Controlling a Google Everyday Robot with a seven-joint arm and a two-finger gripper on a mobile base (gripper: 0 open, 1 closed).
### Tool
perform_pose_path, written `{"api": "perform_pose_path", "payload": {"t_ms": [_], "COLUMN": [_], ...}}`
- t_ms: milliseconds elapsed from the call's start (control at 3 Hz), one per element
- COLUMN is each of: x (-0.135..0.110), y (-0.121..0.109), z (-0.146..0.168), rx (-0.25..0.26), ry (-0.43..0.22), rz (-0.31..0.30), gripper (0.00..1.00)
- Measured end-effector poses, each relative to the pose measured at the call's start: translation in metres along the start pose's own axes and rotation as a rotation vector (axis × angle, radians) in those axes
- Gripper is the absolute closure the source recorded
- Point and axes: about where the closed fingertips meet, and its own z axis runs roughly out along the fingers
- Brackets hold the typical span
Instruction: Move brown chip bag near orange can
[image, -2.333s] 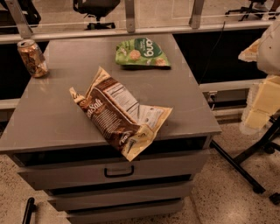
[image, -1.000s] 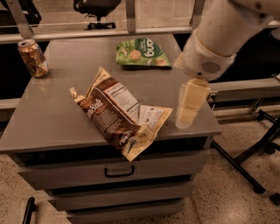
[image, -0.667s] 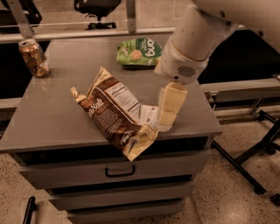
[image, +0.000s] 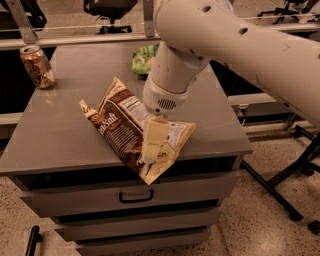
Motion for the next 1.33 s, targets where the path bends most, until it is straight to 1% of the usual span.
{"api": "perform_pose_path", "payload": {"t_ms": [333,1000,1333], "x": [-0.0072,-0.0097,-0.0100], "y": [0.0031,0.0033,0.0032], "z": [0.0197,0.0168,0.0159], "rx": [-0.034,-0.038,-0.038], "ry": [-0.005,-0.006,-0.006], "rz": [-0.002,-0.002,-0.002], "gripper": [0.42,0.88,1.00]}}
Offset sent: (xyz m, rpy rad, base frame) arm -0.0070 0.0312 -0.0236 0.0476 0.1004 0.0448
